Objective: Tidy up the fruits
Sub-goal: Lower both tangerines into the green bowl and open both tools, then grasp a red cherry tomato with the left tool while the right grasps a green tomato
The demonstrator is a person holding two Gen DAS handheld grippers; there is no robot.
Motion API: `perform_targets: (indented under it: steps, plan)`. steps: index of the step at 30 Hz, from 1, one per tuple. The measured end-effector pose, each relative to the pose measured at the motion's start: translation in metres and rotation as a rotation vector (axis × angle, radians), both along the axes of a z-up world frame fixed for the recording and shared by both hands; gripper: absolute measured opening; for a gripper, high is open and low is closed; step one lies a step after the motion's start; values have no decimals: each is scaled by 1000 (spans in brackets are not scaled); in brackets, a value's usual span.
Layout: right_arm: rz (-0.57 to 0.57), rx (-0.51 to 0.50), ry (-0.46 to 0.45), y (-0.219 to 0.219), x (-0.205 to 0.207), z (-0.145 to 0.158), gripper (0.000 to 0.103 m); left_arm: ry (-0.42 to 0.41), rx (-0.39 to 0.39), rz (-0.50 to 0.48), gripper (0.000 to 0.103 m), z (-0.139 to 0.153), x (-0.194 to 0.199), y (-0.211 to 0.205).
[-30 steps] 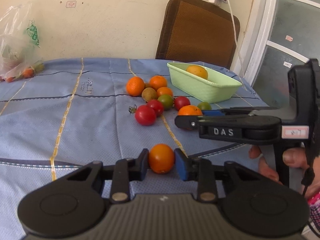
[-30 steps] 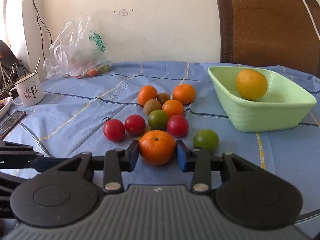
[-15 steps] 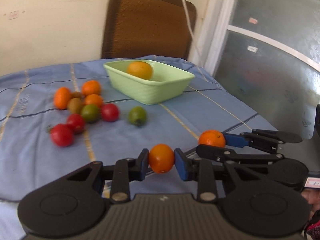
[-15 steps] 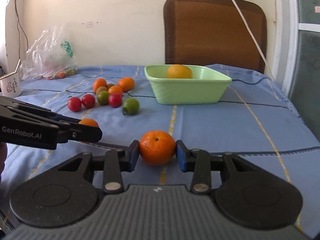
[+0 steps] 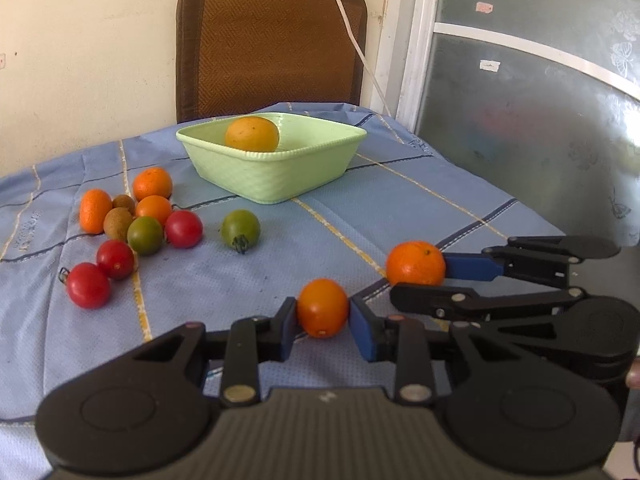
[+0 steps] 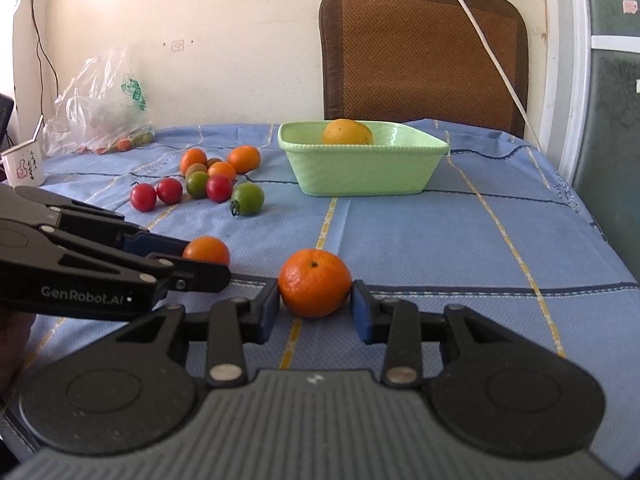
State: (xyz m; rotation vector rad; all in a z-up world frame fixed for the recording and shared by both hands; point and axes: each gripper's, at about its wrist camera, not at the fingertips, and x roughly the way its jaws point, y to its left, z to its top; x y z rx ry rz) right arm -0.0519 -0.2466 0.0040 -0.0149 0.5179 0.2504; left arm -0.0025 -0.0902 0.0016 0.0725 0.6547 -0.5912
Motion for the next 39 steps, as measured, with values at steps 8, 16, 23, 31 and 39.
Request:
perform_targets:
  steps: [8,16,23,31,39]
  plan:
    - [-69,108,-165,-27,55,32,41,-2,-86,22,28,46,66,-3]
    - [-118,96,-175,-43,131,31,41,67,-147,97,28,57,162,-23]
    - [-99,53,-144,-36,142,21,42,110,-110,132,30,34,185,-29]
    - [-132,113,-190,-49,129,23,44,38,-175,132,38,64,158,4]
    - [-124,371,-195,-61,80,37,43,-105,-130,331,38,77,61,118]
